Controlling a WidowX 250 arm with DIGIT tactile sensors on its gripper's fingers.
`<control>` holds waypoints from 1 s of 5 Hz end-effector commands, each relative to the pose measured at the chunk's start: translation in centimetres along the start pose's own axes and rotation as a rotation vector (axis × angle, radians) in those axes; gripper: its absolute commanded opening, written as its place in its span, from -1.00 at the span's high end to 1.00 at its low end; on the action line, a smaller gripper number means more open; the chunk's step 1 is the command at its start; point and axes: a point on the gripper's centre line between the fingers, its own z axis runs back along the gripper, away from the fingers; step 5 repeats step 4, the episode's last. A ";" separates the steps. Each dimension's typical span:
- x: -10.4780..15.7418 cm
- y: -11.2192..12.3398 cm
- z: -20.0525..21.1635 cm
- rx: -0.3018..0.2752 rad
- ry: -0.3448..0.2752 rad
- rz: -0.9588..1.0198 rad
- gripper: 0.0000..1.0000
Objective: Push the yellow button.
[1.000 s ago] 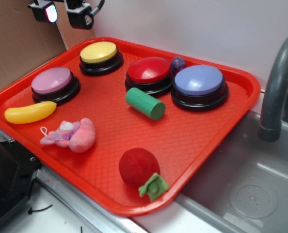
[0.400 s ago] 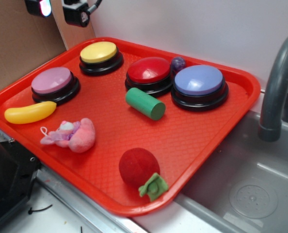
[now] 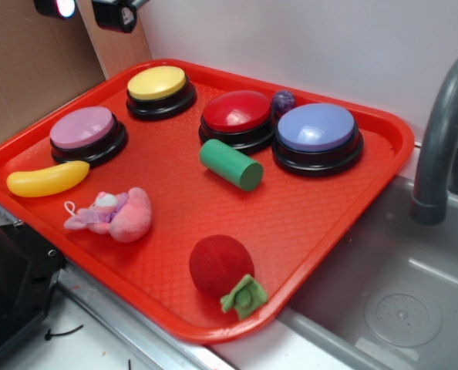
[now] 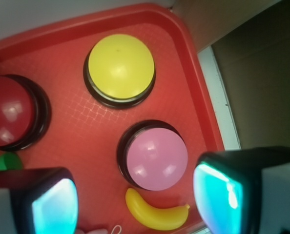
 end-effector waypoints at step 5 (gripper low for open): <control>-2.1 -0.7 2.9 0.009 -0.119 -0.005 -1.00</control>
